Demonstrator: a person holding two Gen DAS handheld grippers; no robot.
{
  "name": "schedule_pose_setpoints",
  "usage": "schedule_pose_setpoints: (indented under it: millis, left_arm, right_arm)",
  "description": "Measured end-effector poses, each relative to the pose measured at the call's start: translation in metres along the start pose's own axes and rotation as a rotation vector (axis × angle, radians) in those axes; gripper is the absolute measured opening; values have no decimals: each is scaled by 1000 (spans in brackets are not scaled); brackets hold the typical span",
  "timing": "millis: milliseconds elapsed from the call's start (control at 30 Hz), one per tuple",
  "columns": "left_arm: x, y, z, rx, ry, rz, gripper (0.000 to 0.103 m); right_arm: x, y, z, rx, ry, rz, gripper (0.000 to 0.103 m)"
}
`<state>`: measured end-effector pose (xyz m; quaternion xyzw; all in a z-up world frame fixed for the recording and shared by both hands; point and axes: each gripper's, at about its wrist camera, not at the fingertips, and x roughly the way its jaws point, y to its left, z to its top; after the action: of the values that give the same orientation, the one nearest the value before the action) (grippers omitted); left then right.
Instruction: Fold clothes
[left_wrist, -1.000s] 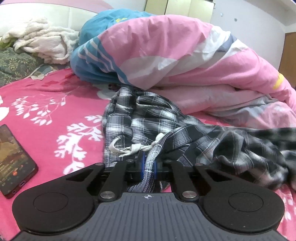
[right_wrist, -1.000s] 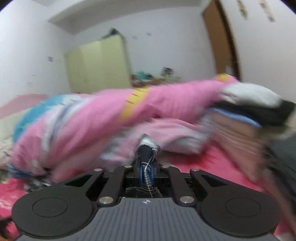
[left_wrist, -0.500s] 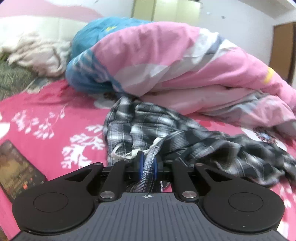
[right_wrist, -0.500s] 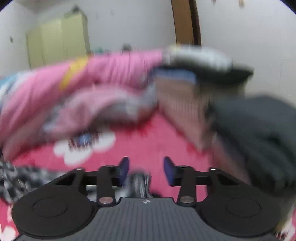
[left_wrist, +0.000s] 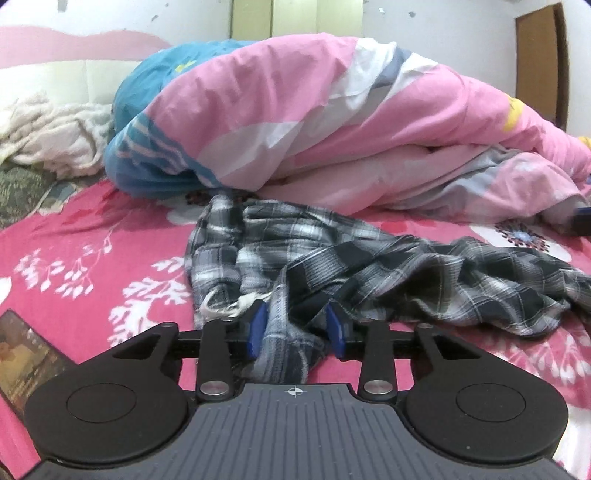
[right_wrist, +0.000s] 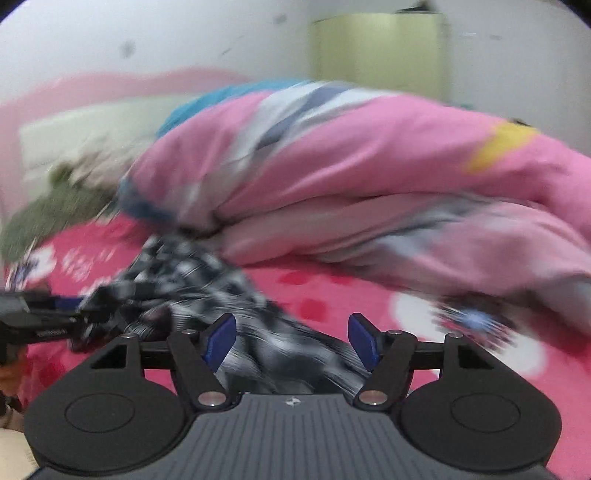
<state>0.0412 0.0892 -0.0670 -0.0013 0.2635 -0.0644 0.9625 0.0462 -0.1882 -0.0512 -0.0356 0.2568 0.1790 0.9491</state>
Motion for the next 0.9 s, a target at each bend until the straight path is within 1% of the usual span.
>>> schedule_pose_setpoints:
  millis: [67,100,133,167,233,300,367,500,767,833,900]
  left_arm:
    - [1,5,-1,-15,11,1,31]
    - [2,8,-2,-25,14,1,31]
    - [2,10,-3,-36,16,1,30]
    - [3,11,-4,-42,15,0,29]
    - [4,13,-5,-49,13,-3,26]
    - [4,15,-7,-53,8,-6,23]
    - [5,18,-8,-67,4,-10,20]
    - [5,22,-9,-95,3,-15,17]
    - [-8,30,-8,-131,-25,-9,15]
    - [-13,32,-7,-134,-35,-6,15]
    - [-18,33,-6,-132,-44,1,15]
  right_arm:
    - [36,6,9,5,38,38,69]
    - [54,5,13,13,58,49,67]
    - [71,5,16,11,84,58,65]
    - [85,6,17,2,112,61,60]
    - [105,8,14,-4,182,76,46]
    - [108,10,11,-8,215,77,11]
    - [97,14,8,-32,196,69,4]
    - [60,21,7,-49,137,77,2]
    - [-35,42,10,-26,29,169,2]
    - [-56,47,4,-14,21,199,2]
    - [-69,52,-8,-5,34,237,2]
